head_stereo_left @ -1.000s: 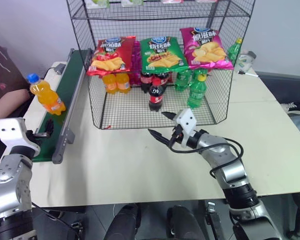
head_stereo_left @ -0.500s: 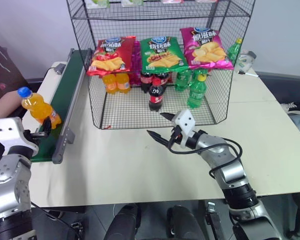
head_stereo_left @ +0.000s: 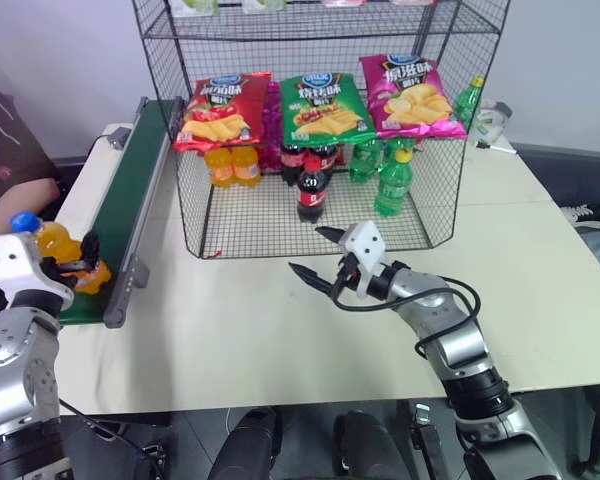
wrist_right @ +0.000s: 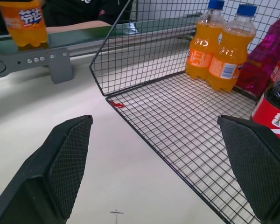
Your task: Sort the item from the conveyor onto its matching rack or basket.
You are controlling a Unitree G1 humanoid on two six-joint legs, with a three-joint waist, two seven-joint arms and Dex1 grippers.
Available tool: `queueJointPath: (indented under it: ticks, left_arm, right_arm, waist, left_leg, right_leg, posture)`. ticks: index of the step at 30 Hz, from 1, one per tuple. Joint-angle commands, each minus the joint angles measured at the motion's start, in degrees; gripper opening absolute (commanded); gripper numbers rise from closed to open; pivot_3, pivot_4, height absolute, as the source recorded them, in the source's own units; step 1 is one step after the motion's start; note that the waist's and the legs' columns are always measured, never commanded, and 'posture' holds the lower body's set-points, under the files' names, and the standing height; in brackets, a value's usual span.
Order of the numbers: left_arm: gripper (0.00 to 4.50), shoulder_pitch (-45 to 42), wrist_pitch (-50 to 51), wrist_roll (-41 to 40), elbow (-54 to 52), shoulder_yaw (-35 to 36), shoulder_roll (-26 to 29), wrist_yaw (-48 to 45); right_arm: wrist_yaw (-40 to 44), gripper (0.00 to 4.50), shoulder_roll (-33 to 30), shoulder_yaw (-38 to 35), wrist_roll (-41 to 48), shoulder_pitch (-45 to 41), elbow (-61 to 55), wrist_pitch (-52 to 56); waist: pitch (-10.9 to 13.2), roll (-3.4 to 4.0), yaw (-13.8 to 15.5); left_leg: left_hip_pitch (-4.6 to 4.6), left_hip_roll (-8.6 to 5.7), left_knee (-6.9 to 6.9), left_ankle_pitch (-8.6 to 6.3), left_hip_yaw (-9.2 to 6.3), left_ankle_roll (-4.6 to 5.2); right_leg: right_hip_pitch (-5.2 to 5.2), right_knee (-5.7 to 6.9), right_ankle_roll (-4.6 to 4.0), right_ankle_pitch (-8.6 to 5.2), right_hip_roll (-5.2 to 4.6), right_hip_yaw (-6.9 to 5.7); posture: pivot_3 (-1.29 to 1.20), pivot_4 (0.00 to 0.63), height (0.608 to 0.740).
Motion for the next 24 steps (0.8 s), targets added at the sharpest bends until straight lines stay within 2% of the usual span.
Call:
queueJointPath:
  ticks: [1, 3, 15, 20, 24]
  left_arm:
    - [3.64, 0.3, -1.2, -0.6, -1.4, 1.3, 0.1, -0.1]
    - [2.75, 0.3, -1.2, -0.7, -1.4, 1.3, 0.1, -0.1]
    - [2.75, -7.0, 3.2, -5.8, -9.0, 1.3, 5.4, -2.2]
    - [2.75, -10.5, 8.5, -9.1, -13.4, -2.7, 6.8, -5.0]
    - [2.75, -11.3, 11.3, -10.2, -15.9, -7.7, 5.6, -6.5]
  right_arm:
    - [0.0, 4.50, 0.4, -0.2, 0.8, -0.1, -2.8, -0.3]
    - [0.0, 4.50, 0.4, -0.1, 0.8, -0.1, -2.8, -0.2]
    - [0.6, 4.50, 0.4, 0.0, 1.0, -0.6, -2.8, -0.2]
    - [0.8, 4.50, 0.1, -0.9, 1.6, -0.6, -3.5, 0.1]
    - [0.9, 4.50, -0.6, -2.0, 2.8, 0.2, -5.2, 1.0]
  waist:
    - [0.0, 0.00, 0.0]
    - [0.0, 0.00, 0.1]
    - [0.0, -0.09, 0.1]
    - [0.0, -0.08, 0.0]
    - [0.0, -0.07, -0.2]
  left_leg:
    - [0.00, 0.00, 0.00, 0.00, 0.00, 0.00]
    - [0.00, 0.00, 0.00, 0.00, 0.00, 0.00]
    - [-0.01, 0.00, 0.03, 0.00, -0.02, 0.00]
    - [-0.01, -0.01, 0.01, 0.00, -0.01, -0.01]
    - [-0.01, 0.01, -0.04, 0.02, 0.02, -0.03]
  right_leg:
    - [0.00, 0.00, 0.00, 0.00, 0.00, 0.00]
    - [0.01, 0.00, 0.00, 0.00, 0.00, 0.00]
    - [0.01, 0.00, 0.00, 0.00, 0.00, -0.01]
    - [0.01, 0.00, 0.00, 0.00, 0.01, -0.02]
    - [0.06, 0.06, 0.00, 0.01, 0.03, 0.01]
  posture:
    - [0.00, 0.150, 0.740]
    - [0.00, 0.150, 0.740]
    - [0.00, 0.150, 0.740]
    - [0.00, 0.150, 0.740]
    - [0.00, 0.150, 0.740]
